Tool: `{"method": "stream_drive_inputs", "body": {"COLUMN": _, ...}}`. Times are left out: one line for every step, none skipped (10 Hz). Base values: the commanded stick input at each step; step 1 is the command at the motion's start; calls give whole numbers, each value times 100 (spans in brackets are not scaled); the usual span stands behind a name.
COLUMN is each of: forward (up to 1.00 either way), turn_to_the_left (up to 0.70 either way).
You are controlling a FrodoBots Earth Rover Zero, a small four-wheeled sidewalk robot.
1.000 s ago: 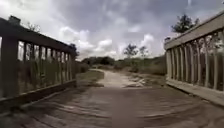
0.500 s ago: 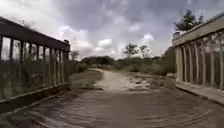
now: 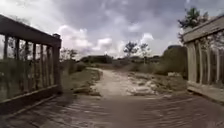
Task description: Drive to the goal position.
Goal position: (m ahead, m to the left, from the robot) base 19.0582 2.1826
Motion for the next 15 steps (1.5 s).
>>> {"method": "stream_drive_inputs", "body": {"forward": 70, "turn_to_the_left": 0}}
{"method": "stream_drive_inputs", "body": {"forward": 70, "turn_to_the_left": 0}}
{"method": "stream_drive_inputs", "body": {"forward": 70, "turn_to_the_left": 0}}
{"method": "stream_drive_inputs", "body": {"forward": 70, "turn_to_the_left": 0}}
{"method": "stream_drive_inputs", "body": {"forward": 70, "turn_to_the_left": 0}}
{"method": "stream_drive_inputs", "body": {"forward": 70, "turn_to_the_left": 0}}
{"method": "stream_drive_inputs", "body": {"forward": 70, "turn_to_the_left": 0}}
{"method": "stream_drive_inputs", "body": {"forward": 70, "turn_to_the_left": 0}}
{"method": "stream_drive_inputs", "body": {"forward": 70, "turn_to_the_left": 0}}
{"method": "stream_drive_inputs", "body": {"forward": 70, "turn_to_the_left": 0}}
{"method": "stream_drive_inputs", "body": {"forward": 70, "turn_to_the_left": 0}}
{"method": "stream_drive_inputs", "body": {"forward": 70, "turn_to_the_left": 0}}
{"method": "stream_drive_inputs", "body": {"forward": 70, "turn_to_the_left": 0}}
{"method": "stream_drive_inputs", "body": {"forward": 70, "turn_to_the_left": 0}}
{"method": "stream_drive_inputs", "body": {"forward": 70, "turn_to_the_left": 0}}
